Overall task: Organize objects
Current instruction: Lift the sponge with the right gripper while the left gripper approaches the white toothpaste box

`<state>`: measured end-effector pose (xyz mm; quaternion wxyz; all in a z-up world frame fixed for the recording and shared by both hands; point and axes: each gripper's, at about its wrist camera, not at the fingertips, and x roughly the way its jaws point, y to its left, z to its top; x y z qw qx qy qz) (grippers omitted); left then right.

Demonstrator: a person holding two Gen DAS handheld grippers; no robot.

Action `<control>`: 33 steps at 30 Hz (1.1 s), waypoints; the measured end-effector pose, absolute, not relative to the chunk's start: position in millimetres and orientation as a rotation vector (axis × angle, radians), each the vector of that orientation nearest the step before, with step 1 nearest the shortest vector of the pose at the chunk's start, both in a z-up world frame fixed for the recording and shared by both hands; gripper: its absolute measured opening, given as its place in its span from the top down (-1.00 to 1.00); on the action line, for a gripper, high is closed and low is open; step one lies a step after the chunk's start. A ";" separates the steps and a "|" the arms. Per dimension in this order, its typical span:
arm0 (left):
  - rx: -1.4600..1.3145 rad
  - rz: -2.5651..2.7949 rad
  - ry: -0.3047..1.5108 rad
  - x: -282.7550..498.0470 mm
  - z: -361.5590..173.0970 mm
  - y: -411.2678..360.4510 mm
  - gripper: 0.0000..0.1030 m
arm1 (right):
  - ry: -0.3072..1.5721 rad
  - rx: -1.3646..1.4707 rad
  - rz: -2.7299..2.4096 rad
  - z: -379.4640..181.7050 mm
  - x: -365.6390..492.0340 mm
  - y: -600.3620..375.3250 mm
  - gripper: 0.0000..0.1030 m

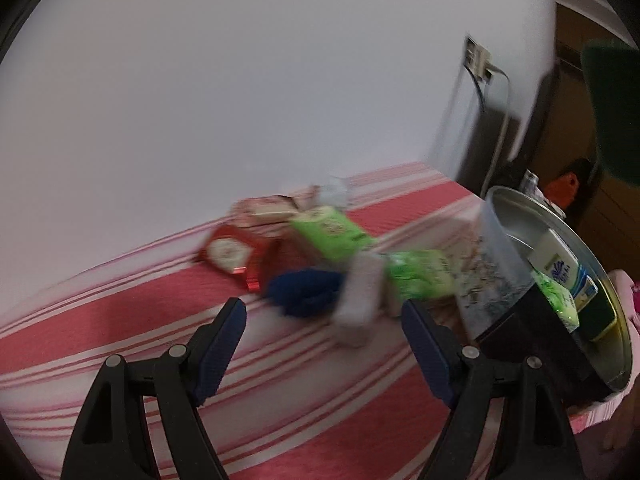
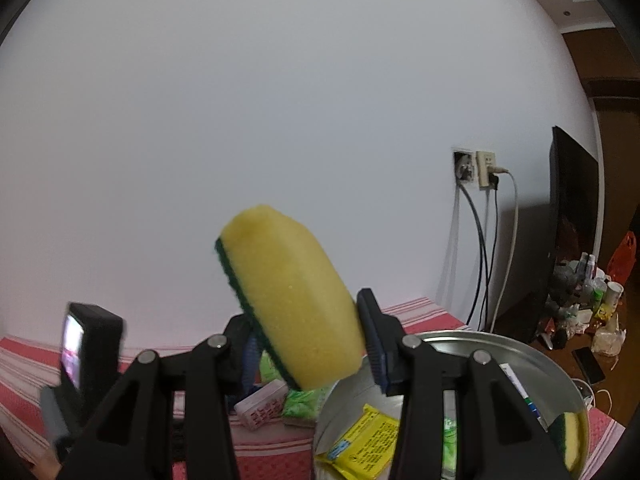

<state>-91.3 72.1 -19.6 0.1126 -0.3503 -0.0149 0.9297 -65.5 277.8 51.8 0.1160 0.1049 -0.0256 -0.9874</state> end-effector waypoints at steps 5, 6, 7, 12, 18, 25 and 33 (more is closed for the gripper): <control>-1.113 2.710 0.023 -113.6 -30.8 97.6 -0.59 | -0.114 0.334 -2.908 52.0 -76.1 295.0 0.11; -1.130 2.702 0.037 -117.6 -33.2 101.9 -0.59 | -0.119 0.342 -2.909 51.3 -73.1 293.6 0.11; -1.141 2.696 0.058 -121.6 -36.4 107.3 -0.59 | -0.126 0.351 -2.907 50.3 -74.0 295.1 0.11; -1.150 2.685 0.115 -129.7 -41.8 118.7 -0.58 | -0.138 0.383 -2.895 48.2 -77.0 295.7 0.11; -1.107 2.667 0.139 -120.7 -37.7 114.4 -0.23 | -0.155 0.387 -2.898 48.6 -75.7 298.6 0.11; -1.121 2.669 0.105 -118.3 -37.6 97.2 0.41 | -0.168 0.397 -2.899 46.3 -76.7 300.9 0.11; -1.035 2.652 0.131 -108.9 -30.6 104.2 0.52 | -0.200 0.416 -2.890 43.8 -79.2 306.4 0.11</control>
